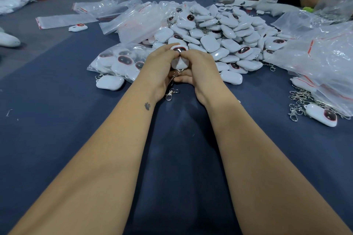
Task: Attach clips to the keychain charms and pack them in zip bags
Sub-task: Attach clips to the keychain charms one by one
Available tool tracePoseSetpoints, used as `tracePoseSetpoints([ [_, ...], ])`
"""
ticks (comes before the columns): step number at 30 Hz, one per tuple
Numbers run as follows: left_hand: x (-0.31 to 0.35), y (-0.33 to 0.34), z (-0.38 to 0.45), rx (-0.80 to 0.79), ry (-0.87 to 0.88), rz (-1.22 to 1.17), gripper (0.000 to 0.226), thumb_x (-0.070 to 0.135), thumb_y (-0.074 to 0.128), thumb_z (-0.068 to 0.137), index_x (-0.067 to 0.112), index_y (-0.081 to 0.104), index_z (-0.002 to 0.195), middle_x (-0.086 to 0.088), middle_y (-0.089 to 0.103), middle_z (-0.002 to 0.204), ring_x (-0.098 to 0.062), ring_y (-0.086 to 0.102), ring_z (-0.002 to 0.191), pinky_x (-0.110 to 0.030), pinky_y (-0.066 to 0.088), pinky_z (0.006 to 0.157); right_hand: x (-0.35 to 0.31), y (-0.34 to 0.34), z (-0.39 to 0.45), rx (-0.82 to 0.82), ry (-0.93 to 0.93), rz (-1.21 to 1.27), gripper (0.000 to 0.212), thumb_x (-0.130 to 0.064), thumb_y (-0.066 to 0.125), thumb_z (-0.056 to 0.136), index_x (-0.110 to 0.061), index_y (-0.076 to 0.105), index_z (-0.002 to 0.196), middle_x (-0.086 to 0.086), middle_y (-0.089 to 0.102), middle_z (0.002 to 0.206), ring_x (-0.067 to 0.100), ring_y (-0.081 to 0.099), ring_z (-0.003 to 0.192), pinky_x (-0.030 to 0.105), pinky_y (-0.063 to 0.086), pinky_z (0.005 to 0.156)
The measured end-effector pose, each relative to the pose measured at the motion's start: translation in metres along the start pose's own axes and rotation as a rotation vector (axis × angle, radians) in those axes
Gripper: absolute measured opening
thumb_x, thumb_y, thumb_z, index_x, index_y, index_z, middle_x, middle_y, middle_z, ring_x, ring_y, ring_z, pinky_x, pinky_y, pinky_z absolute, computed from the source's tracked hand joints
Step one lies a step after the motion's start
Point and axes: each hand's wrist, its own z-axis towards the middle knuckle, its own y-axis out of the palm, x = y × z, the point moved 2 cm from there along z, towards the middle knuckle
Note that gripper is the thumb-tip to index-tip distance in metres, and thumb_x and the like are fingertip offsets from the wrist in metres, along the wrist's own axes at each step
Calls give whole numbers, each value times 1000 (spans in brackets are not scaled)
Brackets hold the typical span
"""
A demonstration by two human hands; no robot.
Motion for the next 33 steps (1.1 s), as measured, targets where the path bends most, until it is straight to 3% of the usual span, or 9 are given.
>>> tracePoseSetpoints([
  [7, 1, 2, -2, -25, 4, 36, 29, -5, 45, 93, 11, 67, 100, 3, 67, 61, -5, 56, 45, -16, 38, 41, 2, -3, 2, 31, -33, 17, 19, -7, 50, 91, -10, 62, 77, 3, 66, 57, 19, 62, 52, 24, 53, 49],
  [14, 1, 2, -2, -36, 8, 37, 22, -2, 45, 94, 9, 63, 87, 3, 60, 54, -7, 53, 44, -20, 35, 42, 6, -2, 6, 33, -75, -5, 19, -11, 53, 92, -13, 61, 75, 2, 66, 67, 18, 64, 62, 26, 54, 54],
  [20, 1, 2, -2, -31, 33, 50, 21, 1, 45, 97, 7, 63, 106, -1, 64, 67, -7, 57, 49, -19, 38, 42, 5, -2, 6, 2, -48, 50, 18, -4, 50, 89, -12, 57, 74, 1, 63, 57, 15, 62, 49, 24, 53, 50],
  [27, 2, 1, -4, 8, 82, 146, 21, 3, 49, 96, 17, 65, 91, -2, 65, 74, -8, 58, 53, -19, 42, 47, 4, -2, 6, -3, -44, 27, 20, 4, 47, 84, -9, 57, 74, 2, 60, 53, 19, 59, 52, 28, 55, 55],
  [33, 1, -1, -4, -25, 103, 205, 20, 6, 48, 99, 16, 66, 102, -1, 66, 76, -10, 60, 60, -23, 46, 54, 4, -4, 6, -4, -67, 19, 26, 5, 47, 85, -13, 62, 71, 4, 62, 60, 25, 60, 64, 30, 55, 60],
])
